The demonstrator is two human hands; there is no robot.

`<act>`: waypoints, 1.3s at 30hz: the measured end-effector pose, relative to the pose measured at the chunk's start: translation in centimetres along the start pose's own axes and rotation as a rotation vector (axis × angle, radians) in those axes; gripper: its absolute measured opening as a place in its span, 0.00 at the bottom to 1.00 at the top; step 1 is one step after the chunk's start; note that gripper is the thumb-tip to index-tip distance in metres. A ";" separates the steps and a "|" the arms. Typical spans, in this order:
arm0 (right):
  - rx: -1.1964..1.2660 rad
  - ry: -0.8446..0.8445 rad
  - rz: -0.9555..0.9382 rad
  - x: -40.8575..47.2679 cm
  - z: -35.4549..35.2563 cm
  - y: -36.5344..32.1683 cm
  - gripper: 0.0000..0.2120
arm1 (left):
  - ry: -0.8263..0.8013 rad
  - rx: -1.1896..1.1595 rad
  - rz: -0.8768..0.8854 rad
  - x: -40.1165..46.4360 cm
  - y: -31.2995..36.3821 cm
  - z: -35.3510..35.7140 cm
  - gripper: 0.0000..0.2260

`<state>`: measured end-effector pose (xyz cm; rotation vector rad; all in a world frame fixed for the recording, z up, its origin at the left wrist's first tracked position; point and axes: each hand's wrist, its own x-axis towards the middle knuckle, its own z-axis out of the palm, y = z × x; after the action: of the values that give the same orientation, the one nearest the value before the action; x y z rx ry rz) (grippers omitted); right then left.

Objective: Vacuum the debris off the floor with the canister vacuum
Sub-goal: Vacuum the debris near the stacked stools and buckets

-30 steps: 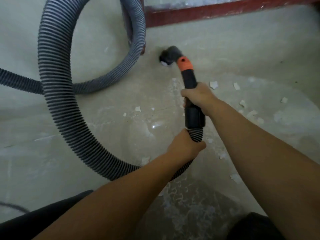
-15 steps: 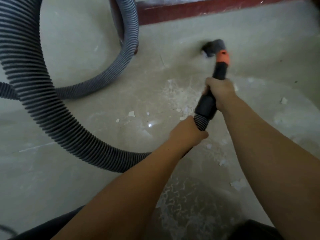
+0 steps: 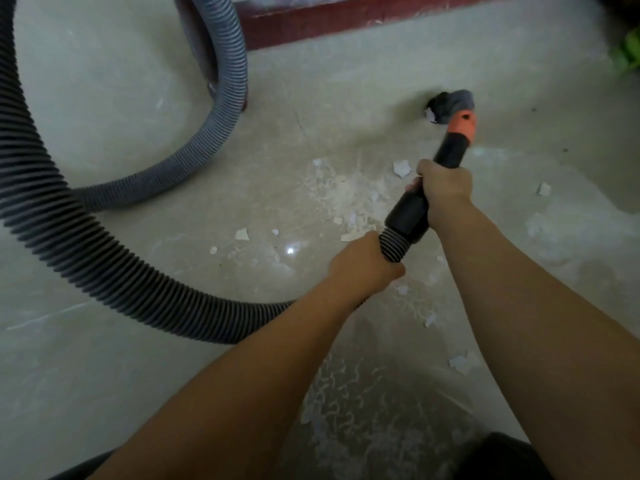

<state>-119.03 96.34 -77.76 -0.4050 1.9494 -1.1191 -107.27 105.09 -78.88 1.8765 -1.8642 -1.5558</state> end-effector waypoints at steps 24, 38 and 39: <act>-0.173 -0.263 -0.115 2.7 5.8 -3.2 0.07 | 0.107 -0.124 -0.077 3.7 0.7 -2.1 0.18; 0.018 0.032 0.019 -4.2 -7.2 2.0 0.06 | -0.362 0.050 0.068 -3.6 1.2 2.5 0.14; 0.080 0.151 0.062 -4.8 -8.2 2.5 0.08 | -0.408 0.118 0.081 -3.7 1.4 2.4 0.13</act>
<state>-122.34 105.31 -75.33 -0.2210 2.0248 -1.2134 -108.93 109.02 -77.01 1.5879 -2.2023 -1.9568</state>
